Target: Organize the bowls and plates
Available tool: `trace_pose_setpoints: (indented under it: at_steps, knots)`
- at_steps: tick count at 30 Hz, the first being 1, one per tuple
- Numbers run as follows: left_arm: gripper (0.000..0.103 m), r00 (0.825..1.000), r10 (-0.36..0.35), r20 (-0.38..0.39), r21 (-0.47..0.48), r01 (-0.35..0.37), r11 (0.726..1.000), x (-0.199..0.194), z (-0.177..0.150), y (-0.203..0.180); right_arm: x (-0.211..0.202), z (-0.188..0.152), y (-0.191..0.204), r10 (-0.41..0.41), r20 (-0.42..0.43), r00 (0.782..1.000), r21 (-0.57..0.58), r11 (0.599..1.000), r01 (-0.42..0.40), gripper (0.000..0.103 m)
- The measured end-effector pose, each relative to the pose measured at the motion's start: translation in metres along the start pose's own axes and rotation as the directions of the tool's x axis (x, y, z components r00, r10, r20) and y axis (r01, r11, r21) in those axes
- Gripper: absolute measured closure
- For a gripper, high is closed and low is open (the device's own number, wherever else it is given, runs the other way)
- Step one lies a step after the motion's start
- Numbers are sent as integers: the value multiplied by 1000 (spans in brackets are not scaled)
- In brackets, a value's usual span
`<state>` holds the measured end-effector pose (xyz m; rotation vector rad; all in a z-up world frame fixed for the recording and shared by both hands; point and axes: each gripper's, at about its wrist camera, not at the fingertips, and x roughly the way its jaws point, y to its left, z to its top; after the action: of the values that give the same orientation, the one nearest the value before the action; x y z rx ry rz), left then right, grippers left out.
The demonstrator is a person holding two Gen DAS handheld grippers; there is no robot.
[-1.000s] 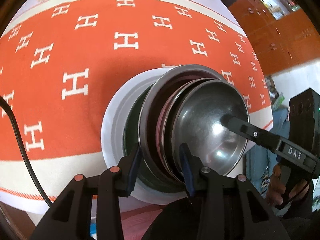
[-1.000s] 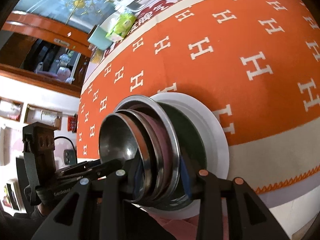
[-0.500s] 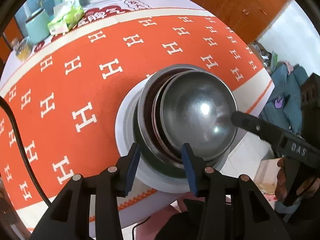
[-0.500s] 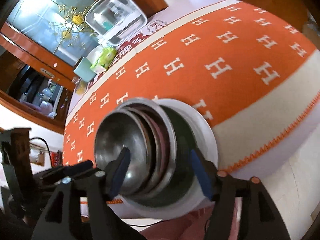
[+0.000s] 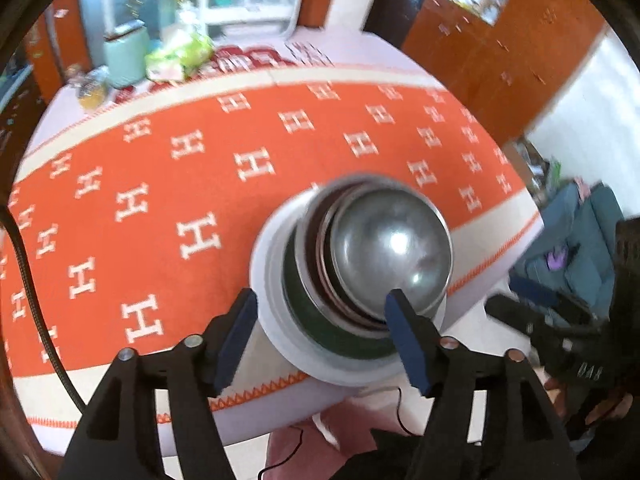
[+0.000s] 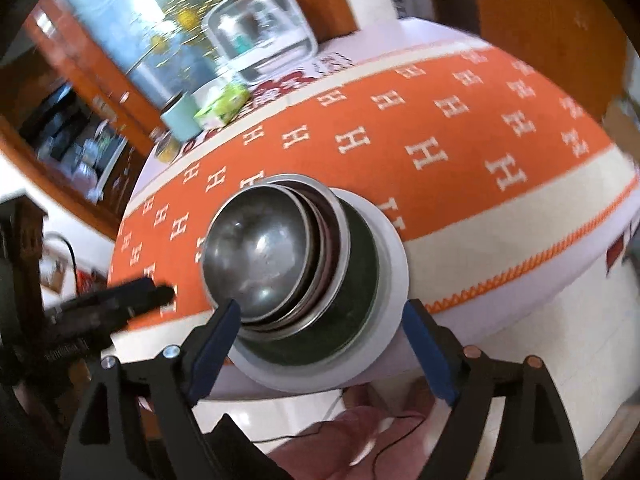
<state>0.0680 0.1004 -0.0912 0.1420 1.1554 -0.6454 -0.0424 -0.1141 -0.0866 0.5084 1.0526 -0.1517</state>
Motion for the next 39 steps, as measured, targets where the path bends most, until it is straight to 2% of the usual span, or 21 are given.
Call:
trace_pose_setpoints:
  at_steps: [5, 6, 10, 15, 19, 21, 25, 28, 33, 39]
  knots:
    - [27, 995, 53, 87, -56, -48, 997, -33, 3, -10, -29, 9, 4, 39, -34, 999, -95, 995, -42, 11]
    - [23, 994, 65, 85, -63, -59, 996, -37, 3, -14, -36, 10, 5, 41, -38, 998, -118, 992, -45, 10]
    - [21, 995, 71, 66, -124, -63, 990, -54, 0, -30, -58, 14, 11, 69, -64, 996, -173, 982, -79, 7]
    - [15, 988, 109, 109, -133, -94, 987, -68, -16, -68, -88, 14, 20, 115, -41, 993, -243, 962, -121, 5]
    - [15, 975, 166, 145, -139, -146, 979, -69, -24, -96, -99, 10, 21, 56, 7, 998, -307, 950, -51, 2]
    - [15, 965, 202, 168, -170, -173, 970, -73, -24, -101, -102, 11, 13, 56, 24, 998, -292, 955, -46, 1]
    - [14, 931, 311, 191, -253, -260, 932, -81, -27, -106, -115, 16, 2, 58, 113, 992, -285, 958, -24, 1]
    - [14, 911, 360, 200, -274, -301, 913, -84, -32, -111, -122, 18, -3, 84, 161, 983, -297, 954, -33, 1]
    - [11, 856, 461, 233, -284, -393, 875, -93, -32, -118, -125, 23, -1, 121, 195, 973, -317, 947, -54, 1]
    - [2, 829, 504, 243, -321, -422, 848, -102, -34, -115, -121, 30, -1, 153, 197, 968, -321, 943, -84, 0]
